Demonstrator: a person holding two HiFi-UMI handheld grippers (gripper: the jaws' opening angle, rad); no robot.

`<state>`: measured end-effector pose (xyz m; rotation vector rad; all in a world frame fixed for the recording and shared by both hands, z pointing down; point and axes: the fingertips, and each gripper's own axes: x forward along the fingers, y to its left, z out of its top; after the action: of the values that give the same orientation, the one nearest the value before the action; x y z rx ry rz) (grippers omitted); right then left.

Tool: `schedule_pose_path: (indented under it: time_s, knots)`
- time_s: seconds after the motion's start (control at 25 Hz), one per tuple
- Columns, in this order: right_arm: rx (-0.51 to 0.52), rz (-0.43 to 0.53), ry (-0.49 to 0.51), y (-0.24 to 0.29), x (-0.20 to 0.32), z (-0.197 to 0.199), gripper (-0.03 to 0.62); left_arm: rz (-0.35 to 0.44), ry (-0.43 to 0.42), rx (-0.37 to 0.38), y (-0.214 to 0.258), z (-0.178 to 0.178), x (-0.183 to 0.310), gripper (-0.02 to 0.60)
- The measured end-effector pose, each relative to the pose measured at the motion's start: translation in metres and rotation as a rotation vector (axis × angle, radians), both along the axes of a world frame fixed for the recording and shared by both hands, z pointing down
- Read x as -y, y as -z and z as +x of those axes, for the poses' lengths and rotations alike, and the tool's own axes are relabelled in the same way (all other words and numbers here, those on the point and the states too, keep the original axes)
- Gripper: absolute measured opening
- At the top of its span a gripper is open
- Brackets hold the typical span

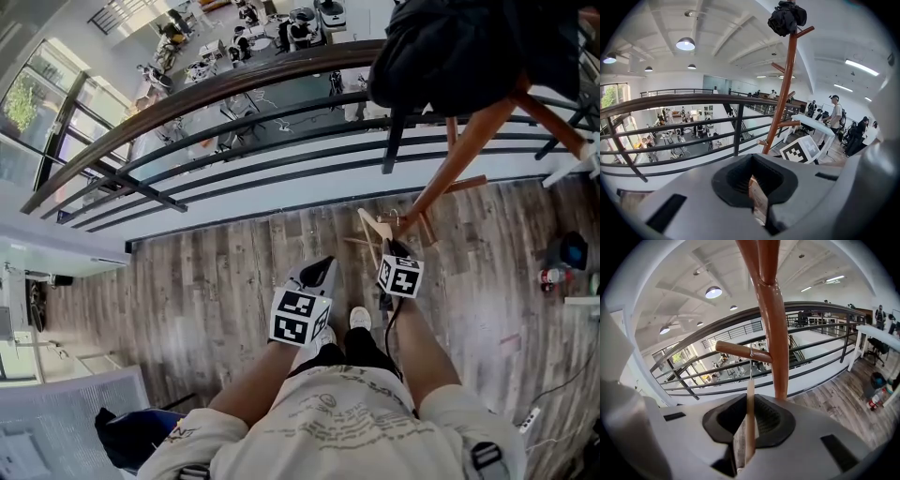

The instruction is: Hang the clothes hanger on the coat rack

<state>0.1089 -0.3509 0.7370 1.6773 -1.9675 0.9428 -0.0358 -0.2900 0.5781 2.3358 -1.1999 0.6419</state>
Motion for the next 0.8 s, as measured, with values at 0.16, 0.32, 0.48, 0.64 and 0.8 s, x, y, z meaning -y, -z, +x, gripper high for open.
schedule_pose_path:
  time_s: [0.16,0.32,0.48,0.64,0.8]
  knots:
    - [0.020,0.002,-0.041,-0.003,0.001,0.011,0.048,-0.001,-0.010,0.005,-0.001,0.006,-0.001,0.005]
    - [0.040,-0.006,-0.083,-0.013,0.002,0.020,0.048,-0.005,-0.015,0.011,-0.004,0.012,0.001,0.003]
    - [0.038,-0.009,-0.095,-0.018,-0.003,0.024,0.048,-0.003,-0.012,0.020,-0.002,0.012,-0.003,0.005]
    - [0.035,0.003,-0.101,-0.022,-0.006,0.027,0.049,-0.007,-0.004,0.028,-0.004,0.011,-0.007,0.005]
    - [0.021,0.002,-0.110,-0.027,-0.005,0.031,0.052,-0.015,0.003,0.037,-0.009,0.008,-0.011,0.003]
